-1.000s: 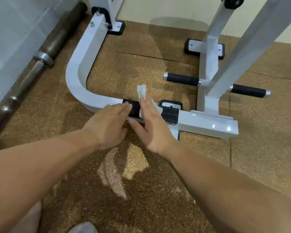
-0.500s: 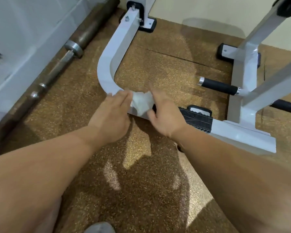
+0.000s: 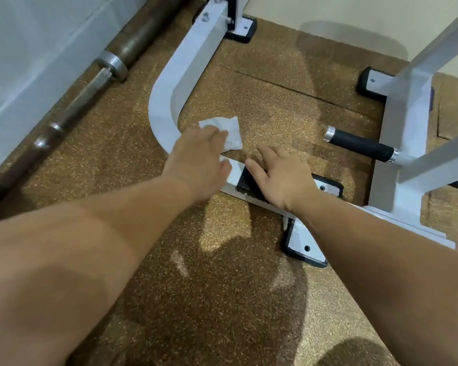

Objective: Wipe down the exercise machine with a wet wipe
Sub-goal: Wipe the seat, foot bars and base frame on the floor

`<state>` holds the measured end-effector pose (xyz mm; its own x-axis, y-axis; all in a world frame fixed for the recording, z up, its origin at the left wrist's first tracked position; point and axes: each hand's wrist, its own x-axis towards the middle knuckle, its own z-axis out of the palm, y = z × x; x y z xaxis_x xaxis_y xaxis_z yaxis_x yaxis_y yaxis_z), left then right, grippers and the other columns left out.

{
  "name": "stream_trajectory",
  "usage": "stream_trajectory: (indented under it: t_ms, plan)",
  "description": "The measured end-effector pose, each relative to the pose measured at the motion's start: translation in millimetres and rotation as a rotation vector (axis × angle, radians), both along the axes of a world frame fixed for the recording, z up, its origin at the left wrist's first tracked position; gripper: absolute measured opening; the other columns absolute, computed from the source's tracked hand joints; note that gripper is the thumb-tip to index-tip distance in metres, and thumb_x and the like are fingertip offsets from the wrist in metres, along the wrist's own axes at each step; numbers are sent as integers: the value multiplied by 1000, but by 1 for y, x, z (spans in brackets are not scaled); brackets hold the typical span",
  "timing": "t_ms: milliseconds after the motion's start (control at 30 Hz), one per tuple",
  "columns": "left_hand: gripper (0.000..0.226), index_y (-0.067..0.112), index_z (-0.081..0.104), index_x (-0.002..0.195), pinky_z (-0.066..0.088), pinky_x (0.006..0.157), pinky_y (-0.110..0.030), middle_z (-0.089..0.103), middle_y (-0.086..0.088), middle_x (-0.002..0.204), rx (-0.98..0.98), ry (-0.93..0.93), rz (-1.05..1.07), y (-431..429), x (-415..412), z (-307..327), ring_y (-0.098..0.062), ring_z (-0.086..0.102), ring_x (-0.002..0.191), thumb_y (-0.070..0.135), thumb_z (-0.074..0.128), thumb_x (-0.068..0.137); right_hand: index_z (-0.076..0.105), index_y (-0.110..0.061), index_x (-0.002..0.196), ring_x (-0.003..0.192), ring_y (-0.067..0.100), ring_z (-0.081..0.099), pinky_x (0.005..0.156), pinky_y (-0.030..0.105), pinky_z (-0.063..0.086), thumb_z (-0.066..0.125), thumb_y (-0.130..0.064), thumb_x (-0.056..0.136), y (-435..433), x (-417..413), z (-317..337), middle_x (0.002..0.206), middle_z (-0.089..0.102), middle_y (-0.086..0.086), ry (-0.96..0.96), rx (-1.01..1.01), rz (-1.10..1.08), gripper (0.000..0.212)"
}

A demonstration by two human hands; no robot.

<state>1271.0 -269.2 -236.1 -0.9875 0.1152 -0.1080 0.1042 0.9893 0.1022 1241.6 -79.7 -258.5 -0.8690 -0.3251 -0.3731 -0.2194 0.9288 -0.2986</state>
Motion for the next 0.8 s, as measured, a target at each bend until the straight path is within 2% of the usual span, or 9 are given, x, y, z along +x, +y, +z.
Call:
stream_trajectory:
  t_ms: [100, 233, 300, 400, 467, 567, 633, 733, 800]
  plan:
    - [55, 9, 49, 143, 38, 109, -50, 50, -16, 144, -74, -102, 16, -11, -40, -6, -36, 47, 130, 41, 31, 102, 30, -28, 160, 149, 40, 30, 119, 54, 25, 13, -74, 99, -8, -15, -5, 165, 32, 10, -12, 136, 27, 78]
    - [53, 30, 30, 159, 18, 123, -49, 17, -10, 169, -216, -534, -102, -3, -83, -26, -33, 19, 153, 43, 21, 109, 42, -25, 153, 144, 39, 34, 114, 55, 28, 10, -77, 96, -10, -21, -16, 156, 44, 11, 11, 178, -112, 84]
    - [54, 27, 23, 161, 14, 124, -48, 5, -9, 171, -189, -687, -101, 7, -96, -40, -32, 10, 156, 44, 21, 109, 44, -24, 152, 144, 37, 33, 114, 55, 27, 11, -76, 96, -10, -20, -20, 155, 46, 9, 41, 172, -126, 83]
    - [88, 25, 21, 162, 21, 120, -54, 8, -6, 171, -123, -836, 63, 6, -115, -59, -33, 22, 152, 70, 35, 88, 42, -25, 153, 144, 35, 31, 114, 55, 27, 11, -76, 96, -9, -20, -22, 156, 44, 7, 29, 160, -133, 82]
    - [97, 27, 27, 159, 31, 115, -52, 23, -3, 167, -88, -912, 76, 4, -117, -60, -29, 37, 143, 76, 39, 76, 45, -25, 151, 143, 35, 33, 114, 55, 29, 11, -76, 96, -9, -21, -22, 154, 47, 6, 27, 160, -131, 82]
    - [79, 23, 33, 156, 36, 111, -47, 38, -6, 160, -1, -875, 8, 2, -116, -61, -29, 48, 132, 66, 43, 91, 49, -26, 147, 141, 33, 36, 112, 53, 31, 15, -75, 97, -10, -21, -21, 150, 50, 5, 25, 146, -134, 78]
    - [63, 17, 32, 157, 35, 110, -42, 27, -5, 166, 2, -804, -61, 4, -112, -57, -28, 44, 137, 52, 37, 104, 52, -26, 144, 139, 33, 38, 112, 52, 33, 17, -74, 98, -9, -21, -22, 146, 52, 5, 31, 144, -142, 75]
    - [55, 16, 31, 157, 26, 116, -42, 4, 2, 171, 18, -557, -143, 3, -99, -45, -27, 27, 150, 40, 36, 108, 57, -25, 139, 134, 33, 42, 109, 51, 36, 18, -73, 97, -11, -19, -22, 140, 56, 4, 58, 138, -150, 75]
    - [54, 14, 35, 155, 22, 121, -43, 10, 2, 171, 49, -377, -163, 1, -88, -36, -32, 27, 150, 37, 39, 106, 59, -24, 136, 131, 33, 44, 107, 50, 38, 18, -72, 97, -10, -19, -21, 137, 58, 5, 64, 138, -156, 74]
